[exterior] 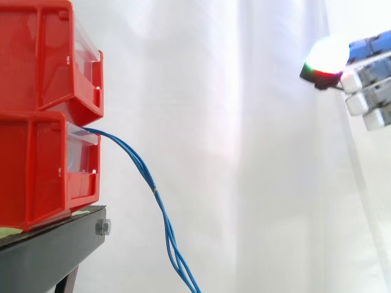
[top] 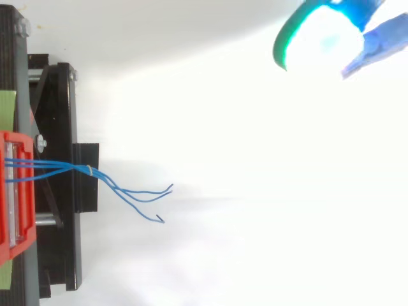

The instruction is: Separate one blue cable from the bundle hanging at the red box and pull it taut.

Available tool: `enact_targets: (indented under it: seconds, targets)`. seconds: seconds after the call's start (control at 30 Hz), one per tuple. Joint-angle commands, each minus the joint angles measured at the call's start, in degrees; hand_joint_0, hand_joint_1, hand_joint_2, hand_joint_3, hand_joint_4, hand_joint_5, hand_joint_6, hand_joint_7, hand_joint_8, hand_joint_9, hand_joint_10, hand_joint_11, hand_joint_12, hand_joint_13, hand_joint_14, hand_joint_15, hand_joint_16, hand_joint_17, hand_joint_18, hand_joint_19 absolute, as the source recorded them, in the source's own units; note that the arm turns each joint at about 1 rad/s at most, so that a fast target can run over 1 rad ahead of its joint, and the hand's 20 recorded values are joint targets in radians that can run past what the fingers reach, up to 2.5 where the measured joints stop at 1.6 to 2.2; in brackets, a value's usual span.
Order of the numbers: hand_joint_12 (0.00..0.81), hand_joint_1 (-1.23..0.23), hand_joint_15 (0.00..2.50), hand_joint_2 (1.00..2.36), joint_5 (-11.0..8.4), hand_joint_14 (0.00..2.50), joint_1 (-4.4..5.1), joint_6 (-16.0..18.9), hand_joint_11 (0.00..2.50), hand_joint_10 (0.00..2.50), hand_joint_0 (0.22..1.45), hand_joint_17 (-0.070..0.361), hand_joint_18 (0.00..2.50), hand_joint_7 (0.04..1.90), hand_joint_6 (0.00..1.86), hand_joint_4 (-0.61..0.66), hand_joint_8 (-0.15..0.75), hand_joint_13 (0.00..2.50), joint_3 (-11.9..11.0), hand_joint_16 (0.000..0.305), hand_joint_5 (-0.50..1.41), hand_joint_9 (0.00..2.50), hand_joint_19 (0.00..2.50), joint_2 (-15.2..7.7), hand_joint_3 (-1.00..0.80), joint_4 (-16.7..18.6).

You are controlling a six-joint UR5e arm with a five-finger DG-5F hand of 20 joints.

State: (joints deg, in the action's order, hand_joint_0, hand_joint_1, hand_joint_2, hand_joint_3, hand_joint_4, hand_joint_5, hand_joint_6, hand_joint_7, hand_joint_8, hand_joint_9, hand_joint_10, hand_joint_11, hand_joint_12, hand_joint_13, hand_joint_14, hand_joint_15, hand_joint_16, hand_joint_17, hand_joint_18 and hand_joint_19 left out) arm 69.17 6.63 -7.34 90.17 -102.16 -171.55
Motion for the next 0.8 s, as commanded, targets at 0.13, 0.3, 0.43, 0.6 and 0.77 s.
enact_targets:
  seconds: [0.13,0.3,0.43,0.6,0.77]
  targets:
    - [0.300,-0.69,0.14,1.00,-0.44,0.01,0.57,2.4,0.26,0.01,0.55,0.064,0.56,0.70,0.50,0.17,0.269,0.72,-0.1,0.029,-0.20,0.74,0.18,-6.1,-0.50,0.5]
    - [0.299,-0.69,0.13,1.00,-0.26,0.00,0.57,5.5,0.26,0.01,0.55,0.064,0.57,0.70,0.50,0.17,0.269,0.72,-0.2,0.029,-0.19,0.74,0.19,-9.6,-0.50,4.3]
    - [0.299,-0.69,0.14,1.00,0.18,0.01,0.84,5.1,0.26,0.01,0.55,0.064,0.56,0.70,0.50,0.17,0.271,0.72,-0.2,0.028,-0.19,0.75,0.18,-10.4,-0.50,8.8]
    - [0.300,-0.69,0.14,1.00,-0.09,0.01,1.37,3.4,0.27,0.01,0.55,0.064,0.57,0.70,0.50,0.17,0.272,0.73,-0.2,0.028,-0.19,0.76,0.18,-10.4,-0.50,10.5]
    - [0.298,-0.69,0.14,1.00,0.00,0.00,1.81,2.8,0.26,0.01,0.55,0.063,0.57,0.70,0.50,0.18,0.273,0.74,-0.2,0.028,-0.19,0.77,0.19,-12.9,-0.50,11.8]
